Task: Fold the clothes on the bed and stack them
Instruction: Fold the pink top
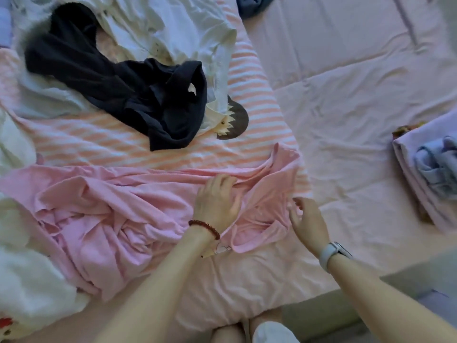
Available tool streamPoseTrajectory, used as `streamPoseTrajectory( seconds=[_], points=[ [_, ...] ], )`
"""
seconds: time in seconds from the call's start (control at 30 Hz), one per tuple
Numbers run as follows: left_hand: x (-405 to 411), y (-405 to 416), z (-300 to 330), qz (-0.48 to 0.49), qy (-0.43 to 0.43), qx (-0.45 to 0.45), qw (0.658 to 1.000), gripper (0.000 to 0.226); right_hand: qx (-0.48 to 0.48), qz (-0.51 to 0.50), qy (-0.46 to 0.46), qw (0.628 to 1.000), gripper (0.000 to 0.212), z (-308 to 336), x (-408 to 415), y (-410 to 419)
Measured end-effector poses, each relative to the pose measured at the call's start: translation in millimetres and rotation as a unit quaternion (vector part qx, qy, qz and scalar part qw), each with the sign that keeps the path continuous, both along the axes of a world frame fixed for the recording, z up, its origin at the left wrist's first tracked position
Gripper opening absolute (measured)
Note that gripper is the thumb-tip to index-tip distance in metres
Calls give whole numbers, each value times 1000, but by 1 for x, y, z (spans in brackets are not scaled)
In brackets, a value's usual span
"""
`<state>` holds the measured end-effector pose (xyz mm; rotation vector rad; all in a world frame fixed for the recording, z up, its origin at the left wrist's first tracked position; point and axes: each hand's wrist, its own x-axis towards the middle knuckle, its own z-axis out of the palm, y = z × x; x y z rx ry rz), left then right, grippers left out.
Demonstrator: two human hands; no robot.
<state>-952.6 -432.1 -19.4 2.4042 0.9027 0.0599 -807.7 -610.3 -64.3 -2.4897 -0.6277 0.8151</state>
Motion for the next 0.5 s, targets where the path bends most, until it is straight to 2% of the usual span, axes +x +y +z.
streamPoseTrajectory(
  seconds=[0.1,0.23,0.3,0.37,0.4,0.5],
  points=[
    [64,2,-2,-43,47,-47,997,62,-52,-66,89,992,21,-22,-13,-11],
    [130,2,-14,-80,121,-67,987,82,-53,-177,123,975,44,-48,-26,-9],
    [146,1,-24,-62,159,-65,983,77,-79,-213,163,960,60,-45,-32,-3],
    [154,-1,-34,-33,129,-83,988,52,-104,-225,178,952,82,-41,-36,-1],
    [156,-2,-35,-22,98,-98,990,38,-114,-221,181,952,82,-41,-37,0],
    [149,-4,-23,-9,44,-143,989,23,-125,-184,203,954,36,-32,-32,-1]
  ],
)
